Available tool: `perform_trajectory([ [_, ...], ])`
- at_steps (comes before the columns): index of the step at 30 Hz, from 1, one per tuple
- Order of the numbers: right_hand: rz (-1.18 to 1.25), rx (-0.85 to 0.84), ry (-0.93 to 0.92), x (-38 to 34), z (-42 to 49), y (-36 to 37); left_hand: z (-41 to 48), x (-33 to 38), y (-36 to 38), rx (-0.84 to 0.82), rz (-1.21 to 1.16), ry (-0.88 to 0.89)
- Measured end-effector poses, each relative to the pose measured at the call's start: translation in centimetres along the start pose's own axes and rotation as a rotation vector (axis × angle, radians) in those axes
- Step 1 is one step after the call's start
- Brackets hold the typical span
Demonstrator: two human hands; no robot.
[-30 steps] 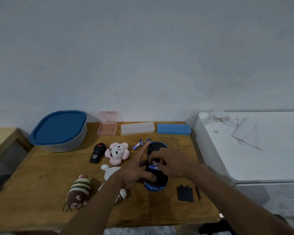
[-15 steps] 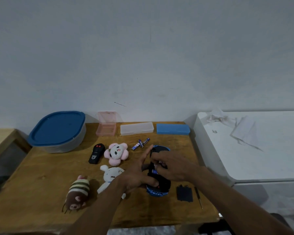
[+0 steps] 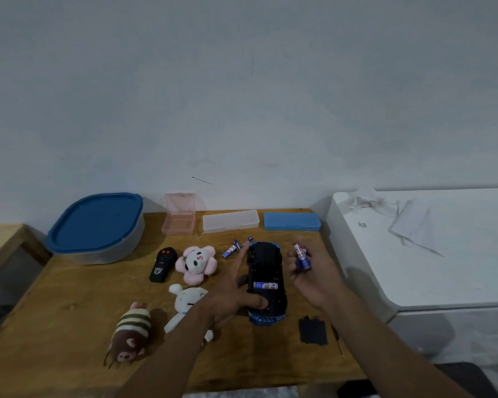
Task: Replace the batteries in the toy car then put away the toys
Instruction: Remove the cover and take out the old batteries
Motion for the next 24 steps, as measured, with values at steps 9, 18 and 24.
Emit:
perform_trajectory([
  [9, -0.731, 0.087, -0.026, 0.7, -0.5, 0.1, 0.4, -0.5, 0.0, 0.178, 0.057, 0.057],
  [18, -1.029, 0.101, -0.02, 0.9, -1.1, 1.5, 0.2, -0.4, 0.5, 0.277, 0.109, 0.12],
  [24, -1.0, 0.132, 0.045, 1.3, -1.0, 2.1, -0.1, -0.4, 0.8, 0.326, 0.132, 0.142],
])
Point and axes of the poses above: each hand's wrist, its own z-axis towards the middle knuckle, its own y-axis out of the palm, x = y × z, the point moved 1 cm from there along z, towards the middle knuckle, and after that the axes turned 7 degrees about z, right-handed, at the moved point
